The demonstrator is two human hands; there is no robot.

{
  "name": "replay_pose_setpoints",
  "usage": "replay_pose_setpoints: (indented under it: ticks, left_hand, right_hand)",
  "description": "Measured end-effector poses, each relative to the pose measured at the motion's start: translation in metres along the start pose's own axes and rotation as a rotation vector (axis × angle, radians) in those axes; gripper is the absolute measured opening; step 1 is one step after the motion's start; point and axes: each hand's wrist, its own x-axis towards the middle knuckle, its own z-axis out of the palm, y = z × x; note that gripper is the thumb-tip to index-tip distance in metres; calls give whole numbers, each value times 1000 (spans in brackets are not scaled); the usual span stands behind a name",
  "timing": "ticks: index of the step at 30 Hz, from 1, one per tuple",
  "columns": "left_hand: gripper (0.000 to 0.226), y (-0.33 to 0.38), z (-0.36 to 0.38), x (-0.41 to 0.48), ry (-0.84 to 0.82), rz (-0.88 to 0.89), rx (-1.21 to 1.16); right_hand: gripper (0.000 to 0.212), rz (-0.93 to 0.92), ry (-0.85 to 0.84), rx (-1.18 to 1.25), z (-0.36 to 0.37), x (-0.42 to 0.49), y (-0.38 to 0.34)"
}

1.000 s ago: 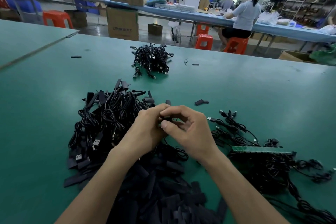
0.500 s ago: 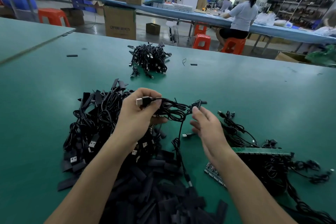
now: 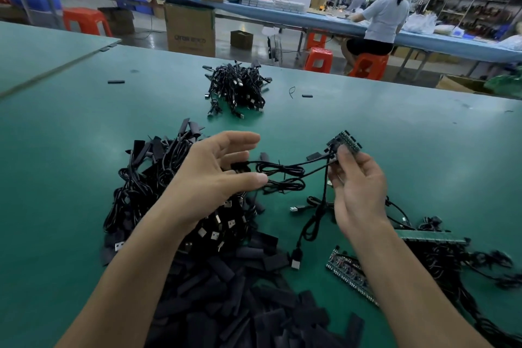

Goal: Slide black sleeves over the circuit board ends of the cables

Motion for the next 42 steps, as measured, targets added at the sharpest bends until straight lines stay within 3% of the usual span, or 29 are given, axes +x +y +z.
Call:
replay_pose_setpoints:
  ticks: [4,9,12,15,18,28,37,39,42]
  left_hand:
    - [23,6,10,-2,69,110,1]
    - [26,6,13,-3,62,211,-63]
    - [15,3,18,-2,44,221,-63]
    - [20,0,19,0,70,232,-98]
    - [28,-2,18,2,82,205,-162]
    - [19,-7,18,3,39,156,-193]
    - [15,-5,20,2,-53,150,-307]
    - [16,-4,21,2,-44,155,-280]
    - [13,-3,16,3,1,155,-313]
  right_hand:
    - [12,-155,-230,-99,12,-12,-8]
    - [11,-212,-541,-261,22,-26,-8]
    - [17,-166,-620,-298,27,-31,-3]
    - [7,-138,-675,-313,29,-32,1]
    - [7,-129,-702,-289,30,-33,2]
    - [17,-45,-706,-209,33,-35,3]
    - [17,236,-870,-13,30,-35,-5]
    - [14,264,-830,20,30,-34,-6]
    - [9,289,-622,78,27,-26,-9]
